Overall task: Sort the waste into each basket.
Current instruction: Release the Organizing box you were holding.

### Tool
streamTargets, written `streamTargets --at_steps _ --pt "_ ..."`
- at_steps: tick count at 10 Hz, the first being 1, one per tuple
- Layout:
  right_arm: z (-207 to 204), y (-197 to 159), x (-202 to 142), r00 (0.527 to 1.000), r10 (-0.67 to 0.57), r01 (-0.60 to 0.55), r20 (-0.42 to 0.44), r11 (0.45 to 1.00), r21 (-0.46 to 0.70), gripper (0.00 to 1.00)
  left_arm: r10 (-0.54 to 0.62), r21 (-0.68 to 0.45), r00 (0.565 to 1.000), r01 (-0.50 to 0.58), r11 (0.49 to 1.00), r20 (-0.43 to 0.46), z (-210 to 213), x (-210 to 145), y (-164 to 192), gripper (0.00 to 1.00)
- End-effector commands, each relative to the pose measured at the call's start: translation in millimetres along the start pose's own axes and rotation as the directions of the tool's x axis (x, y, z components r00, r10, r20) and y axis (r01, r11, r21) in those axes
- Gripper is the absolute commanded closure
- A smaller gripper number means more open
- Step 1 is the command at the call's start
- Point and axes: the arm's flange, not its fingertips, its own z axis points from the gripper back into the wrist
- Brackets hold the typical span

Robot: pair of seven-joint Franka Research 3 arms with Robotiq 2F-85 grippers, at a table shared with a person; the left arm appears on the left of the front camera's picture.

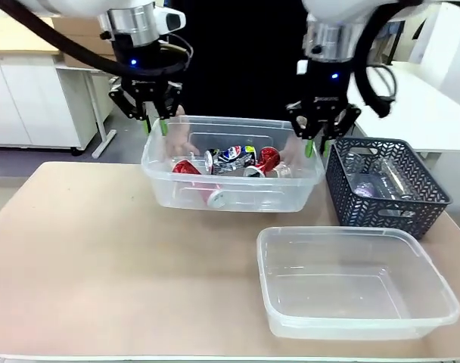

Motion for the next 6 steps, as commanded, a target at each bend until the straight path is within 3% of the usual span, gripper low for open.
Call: streamTargets --at_steps 1,2,6 --pt "-8.5 -13.7 -19.3 0.994 -0.020 0.011 0.110 0.996 0.085 0.33 -0.015 -0.004 1.000 0.015 1.000 0.022 6.0 -3.1 2.5 0.28" --pt "-7.4 -16.7 -21.3 0.992 -0.012 -0.003 0.127 0.993 0.116 0.00 -0.006 -0.016 0.999 0.006 1.000 0.035 9.5 -6.8 5.8 0.00" --pt "-10.7 -23.5 -19.2 0.992 -0.049 0.029 0.120 0.987 0.161 0.00 -0.009 0.003 0.999 0.009 1.000 0.045 7.7 -10.9 5.8 0.00"
